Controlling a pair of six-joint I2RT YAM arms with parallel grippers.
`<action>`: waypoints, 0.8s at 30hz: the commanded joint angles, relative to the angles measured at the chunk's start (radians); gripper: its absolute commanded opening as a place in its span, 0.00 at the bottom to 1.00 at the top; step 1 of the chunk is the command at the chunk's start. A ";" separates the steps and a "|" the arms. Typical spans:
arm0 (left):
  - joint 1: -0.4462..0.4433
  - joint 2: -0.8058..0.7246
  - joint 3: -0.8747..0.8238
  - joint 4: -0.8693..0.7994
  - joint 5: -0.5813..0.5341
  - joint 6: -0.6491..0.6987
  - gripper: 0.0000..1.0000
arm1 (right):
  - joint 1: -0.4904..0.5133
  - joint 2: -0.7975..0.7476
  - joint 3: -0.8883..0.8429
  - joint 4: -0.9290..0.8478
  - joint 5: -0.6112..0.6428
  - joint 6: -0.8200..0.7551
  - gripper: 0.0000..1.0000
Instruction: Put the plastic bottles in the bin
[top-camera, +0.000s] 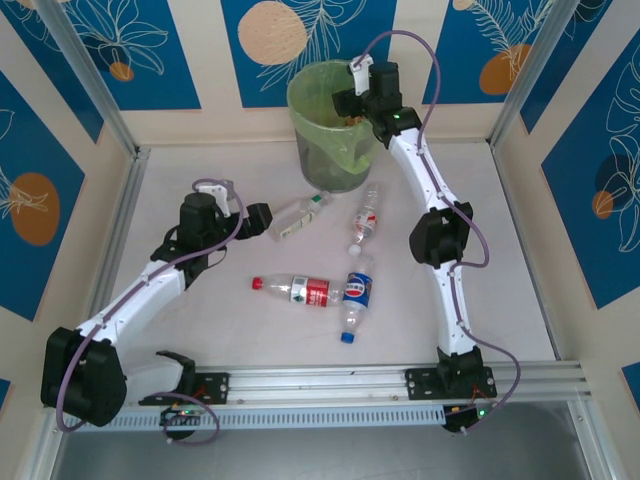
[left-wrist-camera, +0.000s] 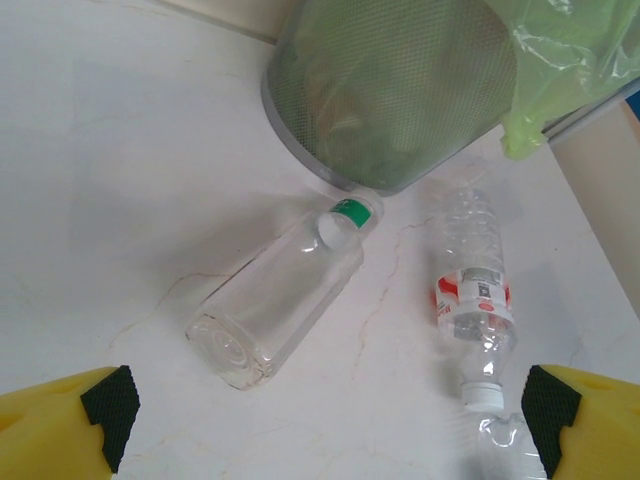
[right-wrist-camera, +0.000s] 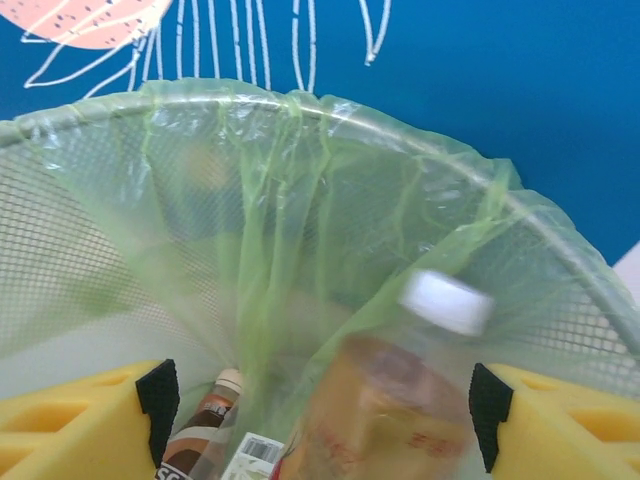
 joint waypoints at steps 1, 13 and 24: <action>0.011 -0.016 -0.010 -0.012 -0.021 0.027 1.00 | -0.006 -0.047 0.038 -0.020 0.035 0.027 0.79; 0.011 0.027 0.004 -0.062 -0.106 -0.015 1.00 | -0.011 -0.097 0.037 -0.064 -0.013 0.120 0.84; 0.005 0.111 0.114 -0.211 -0.034 0.116 1.00 | -0.022 -0.242 -0.042 -0.096 -0.103 0.251 0.89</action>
